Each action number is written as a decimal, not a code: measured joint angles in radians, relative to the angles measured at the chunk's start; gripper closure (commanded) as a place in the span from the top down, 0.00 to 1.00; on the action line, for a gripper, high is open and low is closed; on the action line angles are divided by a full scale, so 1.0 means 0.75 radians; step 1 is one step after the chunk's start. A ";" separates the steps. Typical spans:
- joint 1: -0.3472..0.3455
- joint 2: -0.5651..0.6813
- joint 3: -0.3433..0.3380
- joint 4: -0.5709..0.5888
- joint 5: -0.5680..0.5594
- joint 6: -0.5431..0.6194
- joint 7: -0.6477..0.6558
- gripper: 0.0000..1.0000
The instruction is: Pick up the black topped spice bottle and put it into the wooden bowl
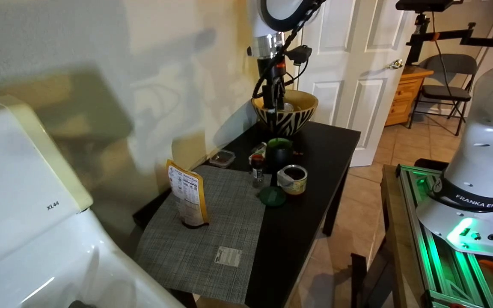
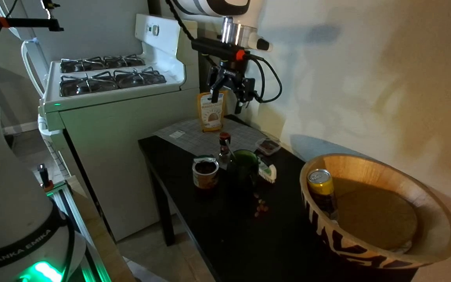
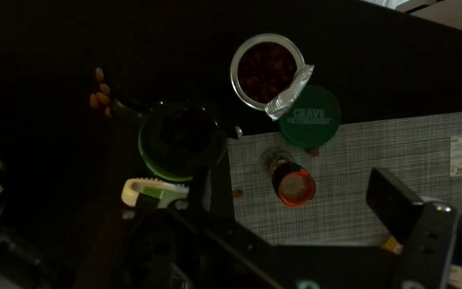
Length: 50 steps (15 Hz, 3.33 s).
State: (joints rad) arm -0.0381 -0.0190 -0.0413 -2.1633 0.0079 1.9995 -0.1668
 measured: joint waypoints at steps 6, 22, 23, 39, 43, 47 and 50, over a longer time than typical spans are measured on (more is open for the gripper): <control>0.047 0.002 0.060 -0.197 0.049 0.379 -0.070 1.00; 0.018 0.249 0.042 -0.185 0.026 0.594 -0.048 1.00; 0.017 0.277 0.042 -0.161 0.026 0.594 -0.049 1.00; 0.035 0.425 0.096 -0.049 0.002 0.586 -0.070 0.22; 0.035 0.410 0.099 -0.050 -0.001 0.567 -0.071 0.22; 0.034 0.212 0.100 -0.083 -0.002 0.529 -0.054 0.22; 0.026 -0.009 0.062 -0.133 -0.060 0.518 0.088 0.22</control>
State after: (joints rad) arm -0.0183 -0.0256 0.0050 -2.2634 -0.0374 2.3877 -0.1012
